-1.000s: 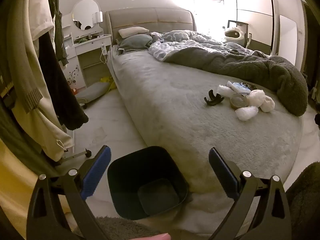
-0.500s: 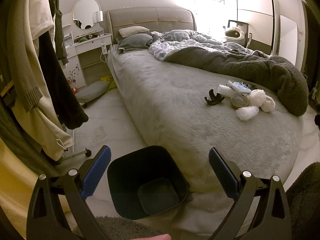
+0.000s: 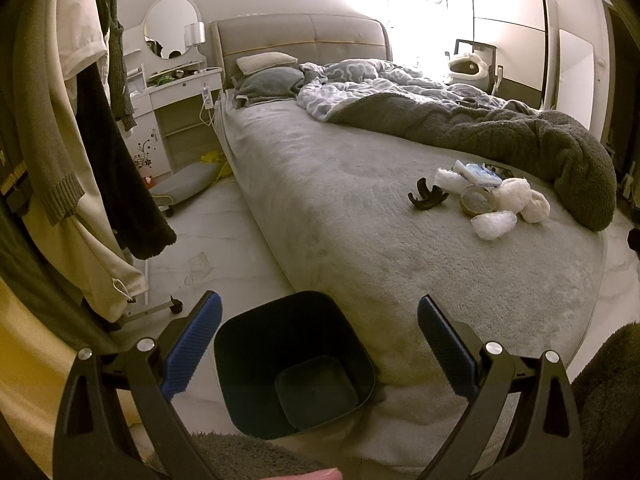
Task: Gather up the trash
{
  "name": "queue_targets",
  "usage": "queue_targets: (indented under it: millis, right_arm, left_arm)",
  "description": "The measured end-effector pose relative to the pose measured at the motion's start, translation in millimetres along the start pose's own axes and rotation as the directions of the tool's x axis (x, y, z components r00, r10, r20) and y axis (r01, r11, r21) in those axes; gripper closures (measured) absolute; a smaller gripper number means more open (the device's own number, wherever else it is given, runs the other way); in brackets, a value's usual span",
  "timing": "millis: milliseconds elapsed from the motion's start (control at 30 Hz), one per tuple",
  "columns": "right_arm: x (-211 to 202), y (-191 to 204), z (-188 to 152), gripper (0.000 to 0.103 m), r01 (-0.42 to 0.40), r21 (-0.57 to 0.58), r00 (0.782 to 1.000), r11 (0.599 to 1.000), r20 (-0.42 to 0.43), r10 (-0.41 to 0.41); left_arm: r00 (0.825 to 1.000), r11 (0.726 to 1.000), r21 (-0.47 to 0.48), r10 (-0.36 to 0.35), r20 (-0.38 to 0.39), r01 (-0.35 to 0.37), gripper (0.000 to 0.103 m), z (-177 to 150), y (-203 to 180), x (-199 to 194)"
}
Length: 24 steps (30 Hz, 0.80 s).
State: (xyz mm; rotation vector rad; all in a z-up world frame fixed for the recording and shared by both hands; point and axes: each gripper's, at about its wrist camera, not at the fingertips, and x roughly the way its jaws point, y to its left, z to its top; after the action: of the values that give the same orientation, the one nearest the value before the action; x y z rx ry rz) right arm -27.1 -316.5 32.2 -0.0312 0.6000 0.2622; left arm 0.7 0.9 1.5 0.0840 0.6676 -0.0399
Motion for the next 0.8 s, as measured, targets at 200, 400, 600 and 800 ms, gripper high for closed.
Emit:
queue_targets:
  millis: [200, 400, 600, 800]
  right_arm:
    - [1.5, 0.3, -0.4, 0.003, -0.001, 0.002, 1.0, 1.0, 0.0, 0.001]
    - [1.6, 0.2, -0.4, 0.003, 0.0, 0.001, 1.0, 1.0, -0.001, 0.0]
    - [2.0, 0.5, -0.8, 0.003, 0.0, 0.001, 1.0, 1.0, -0.002, 0.0]
    - [2.0, 0.5, -0.7, 0.003, 0.0, 0.0, 1.0, 1.0, -0.003, 0.0]
  left_arm:
    - [1.0, 1.0, 0.0, 0.001, -0.001, -0.001, 0.003, -0.1, -0.2, 0.2]
    - [1.0, 1.0, 0.001, 0.0, -0.002, 0.0, 0.003, 0.0, -0.3, 0.4]
    - [1.0, 1.0, 0.0, 0.0, -0.001, 0.0, 0.003, 0.1, -0.1, 0.4]
    - [1.0, 1.0, 0.0, 0.001, -0.002, -0.001, 0.003, 0.0, -0.4, 0.5]
